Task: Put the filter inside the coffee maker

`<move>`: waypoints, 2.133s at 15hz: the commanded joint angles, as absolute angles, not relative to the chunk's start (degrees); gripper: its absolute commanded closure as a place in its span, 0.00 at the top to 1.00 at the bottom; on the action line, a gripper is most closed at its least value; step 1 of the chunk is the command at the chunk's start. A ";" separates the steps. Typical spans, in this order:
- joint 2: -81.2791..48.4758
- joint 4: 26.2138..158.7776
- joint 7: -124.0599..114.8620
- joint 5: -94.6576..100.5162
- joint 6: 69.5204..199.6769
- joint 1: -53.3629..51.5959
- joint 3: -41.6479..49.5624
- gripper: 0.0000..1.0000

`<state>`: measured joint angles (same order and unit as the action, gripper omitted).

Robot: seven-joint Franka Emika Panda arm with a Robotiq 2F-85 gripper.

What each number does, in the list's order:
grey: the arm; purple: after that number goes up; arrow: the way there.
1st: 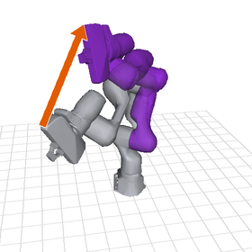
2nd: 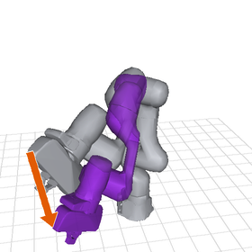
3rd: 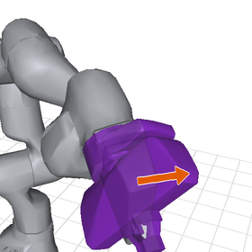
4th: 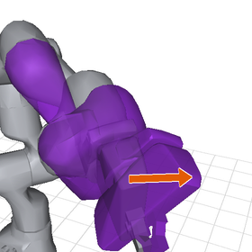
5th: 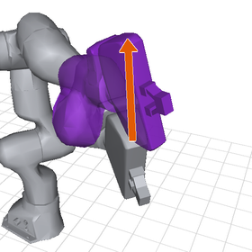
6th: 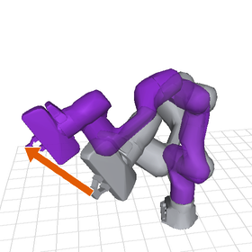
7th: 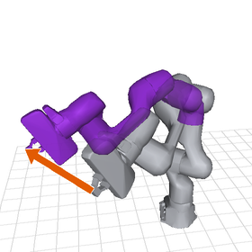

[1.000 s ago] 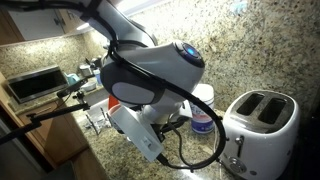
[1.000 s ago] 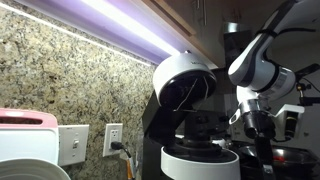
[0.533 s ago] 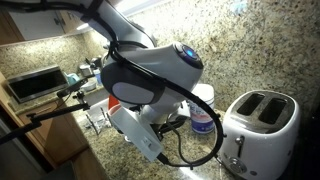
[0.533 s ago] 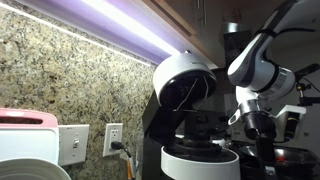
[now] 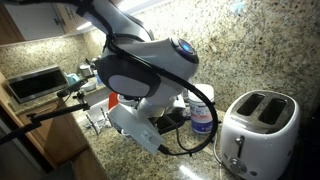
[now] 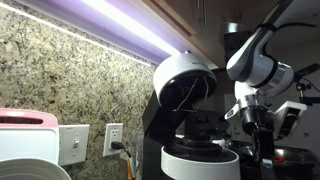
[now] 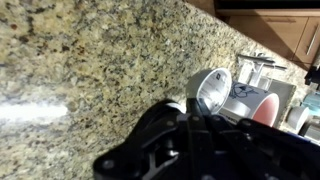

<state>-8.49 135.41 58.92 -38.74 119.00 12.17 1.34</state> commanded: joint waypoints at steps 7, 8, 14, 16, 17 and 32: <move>-2.68 137.83 59.78 -51.79 120.80 8.37 2.16 0.00; -2.12 138.24 59.61 -52.49 121.54 8.06 2.19 0.00; 1.83 140.56 59.56 -52.73 122.71 7.08 2.41 0.00; 4.39 141.90 59.04 -51.83 123.13 6.80 2.48 0.00; 5.94 142.78 58.84 -51.60 123.61 6.67 2.49 0.00; 14.83 145.20 53.44 -49.81 130.11 1.02 1.02 0.00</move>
